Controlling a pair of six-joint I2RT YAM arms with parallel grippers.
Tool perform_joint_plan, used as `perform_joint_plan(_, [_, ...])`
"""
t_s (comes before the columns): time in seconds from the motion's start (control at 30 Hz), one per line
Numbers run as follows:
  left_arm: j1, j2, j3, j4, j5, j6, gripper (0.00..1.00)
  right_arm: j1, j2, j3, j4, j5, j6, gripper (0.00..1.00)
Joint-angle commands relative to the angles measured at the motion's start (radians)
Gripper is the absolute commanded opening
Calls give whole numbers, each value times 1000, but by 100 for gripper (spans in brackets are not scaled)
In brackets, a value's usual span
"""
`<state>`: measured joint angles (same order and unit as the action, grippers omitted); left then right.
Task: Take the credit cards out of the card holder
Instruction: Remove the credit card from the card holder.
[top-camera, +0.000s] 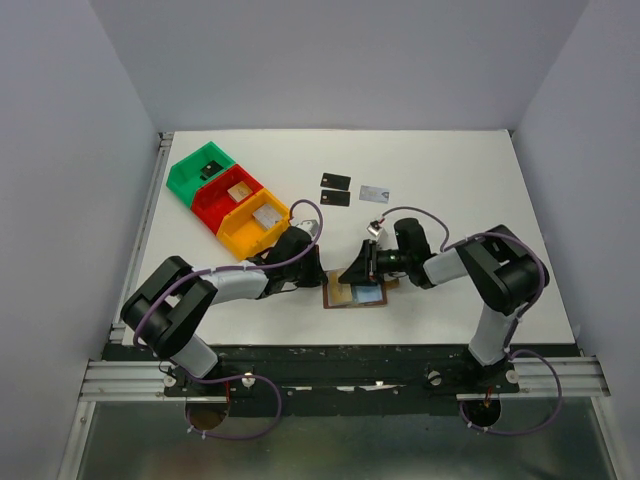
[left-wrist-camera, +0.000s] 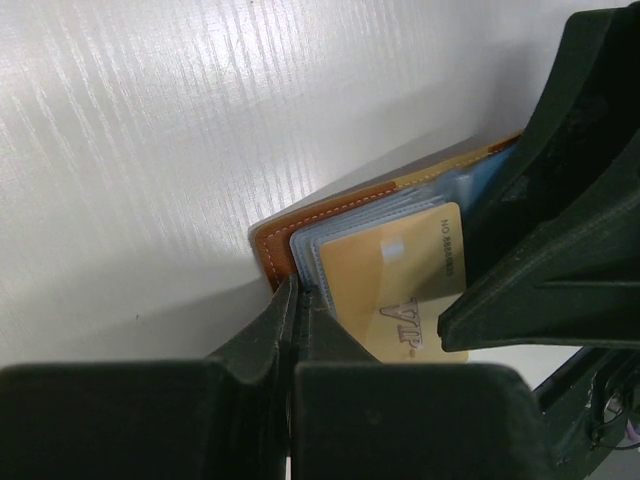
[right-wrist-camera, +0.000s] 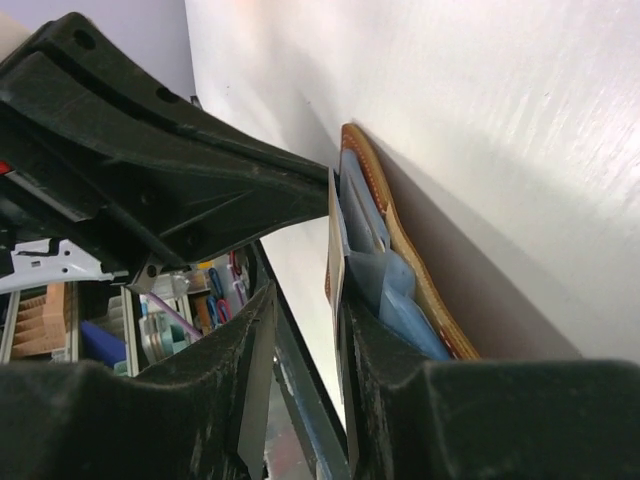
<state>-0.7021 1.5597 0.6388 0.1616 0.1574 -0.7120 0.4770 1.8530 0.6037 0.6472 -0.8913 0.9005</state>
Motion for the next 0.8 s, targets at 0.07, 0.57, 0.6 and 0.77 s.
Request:
perform_joint_plan(0.07, [-4,45,-34,-54,-21,-20,0,9,-107,-5,-187,60,-121,37])
perform_joint_plan(0.57, [3,62,-31,-59,-24,-32,0,9,-205,-4,-359,111,-204,37])
perform_joint_plan(0.6, [3,63,-33,-60,-24,-35,0,9,-209,-5,-360,112,-206,36])
perform_joint_plan(0.77, [7,66,-33,-60,-24,-38,0,5,-236,-13,-374,120,-215,34])
